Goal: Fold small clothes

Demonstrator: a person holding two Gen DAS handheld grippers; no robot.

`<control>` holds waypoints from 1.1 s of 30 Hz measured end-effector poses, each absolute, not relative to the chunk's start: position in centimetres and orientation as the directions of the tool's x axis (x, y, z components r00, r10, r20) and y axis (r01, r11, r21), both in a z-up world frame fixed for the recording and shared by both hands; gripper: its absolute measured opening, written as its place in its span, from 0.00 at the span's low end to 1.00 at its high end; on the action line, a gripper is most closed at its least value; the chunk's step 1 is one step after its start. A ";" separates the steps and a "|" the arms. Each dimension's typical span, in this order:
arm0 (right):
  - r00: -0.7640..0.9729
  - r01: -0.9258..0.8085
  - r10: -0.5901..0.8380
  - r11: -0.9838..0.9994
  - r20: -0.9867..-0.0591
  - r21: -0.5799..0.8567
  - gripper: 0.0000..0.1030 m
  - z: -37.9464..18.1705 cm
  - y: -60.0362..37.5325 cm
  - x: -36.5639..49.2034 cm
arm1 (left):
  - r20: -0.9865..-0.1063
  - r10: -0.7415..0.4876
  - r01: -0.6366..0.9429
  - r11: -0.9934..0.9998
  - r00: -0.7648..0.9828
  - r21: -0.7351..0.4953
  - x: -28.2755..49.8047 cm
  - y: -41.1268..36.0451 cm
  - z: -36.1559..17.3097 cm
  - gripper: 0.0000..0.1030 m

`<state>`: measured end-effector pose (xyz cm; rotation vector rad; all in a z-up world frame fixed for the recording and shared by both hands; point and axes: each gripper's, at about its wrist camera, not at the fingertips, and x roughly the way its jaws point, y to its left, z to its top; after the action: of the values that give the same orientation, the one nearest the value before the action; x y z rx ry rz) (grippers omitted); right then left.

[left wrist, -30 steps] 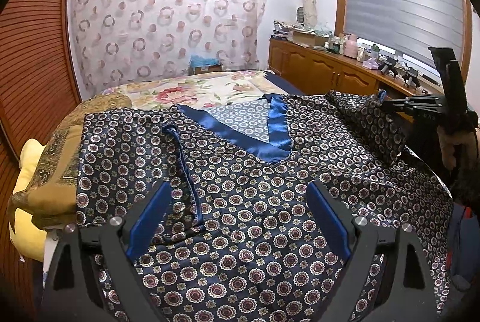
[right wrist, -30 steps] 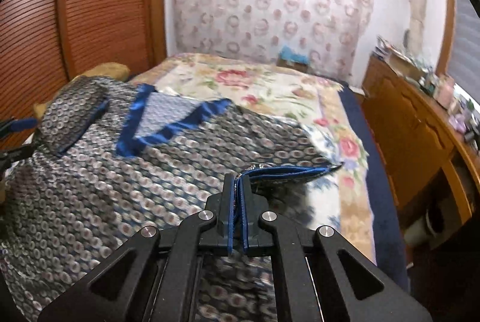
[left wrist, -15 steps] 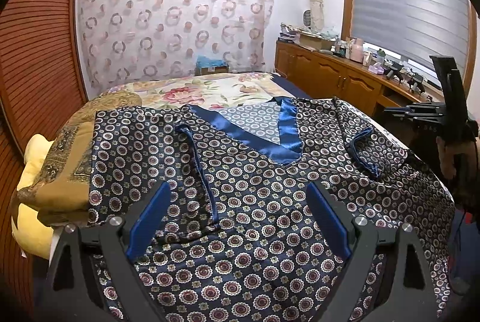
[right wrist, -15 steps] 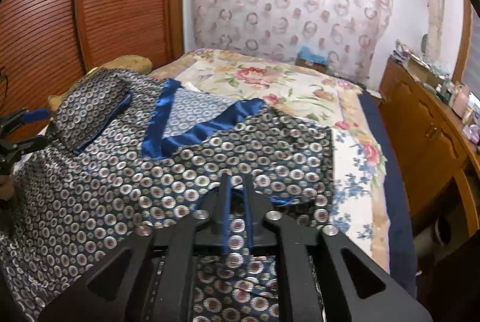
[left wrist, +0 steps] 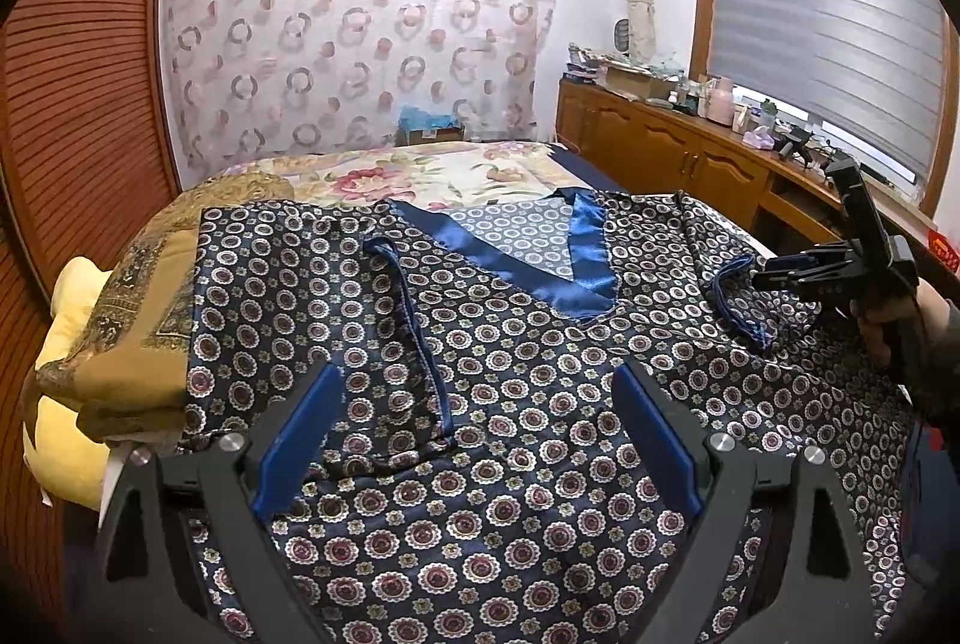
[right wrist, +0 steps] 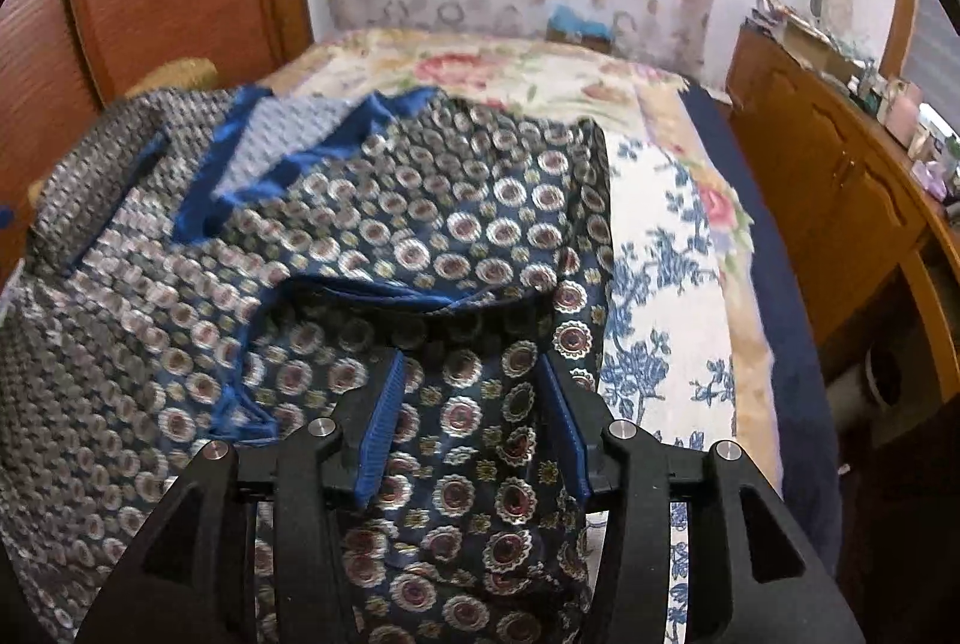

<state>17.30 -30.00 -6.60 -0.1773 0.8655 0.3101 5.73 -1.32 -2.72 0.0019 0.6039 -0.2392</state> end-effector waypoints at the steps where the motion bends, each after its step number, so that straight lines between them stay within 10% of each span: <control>1: 0.611 -0.333 0.177 0.942 -0.772 -0.048 0.45 -6.7 -29.9 17.7 | -0.563 -0.220 0.221 0.973 0.797 -0.067 5.8 -1.2 -2.7 0.90; 26: 0.645 -0.352 0.210 0.935 -0.735 -0.041 0.44 -4.4 -29.1 26.9 | -0.586 -0.089 0.093 0.995 0.805 -0.023 13.7 5.6 -2.1 0.90; 33: 0.619 -0.312 0.182 0.950 -0.764 -0.027 0.44 -6.6 -31.6 29.6 | -0.603 -0.078 0.072 0.997 0.794 -0.034 16.9 8.0 -2.3 0.74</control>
<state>29.62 -31.55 -6.60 -0.1628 0.8579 0.2851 16.88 8.00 -2.27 -0.0096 0.6482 -0.0807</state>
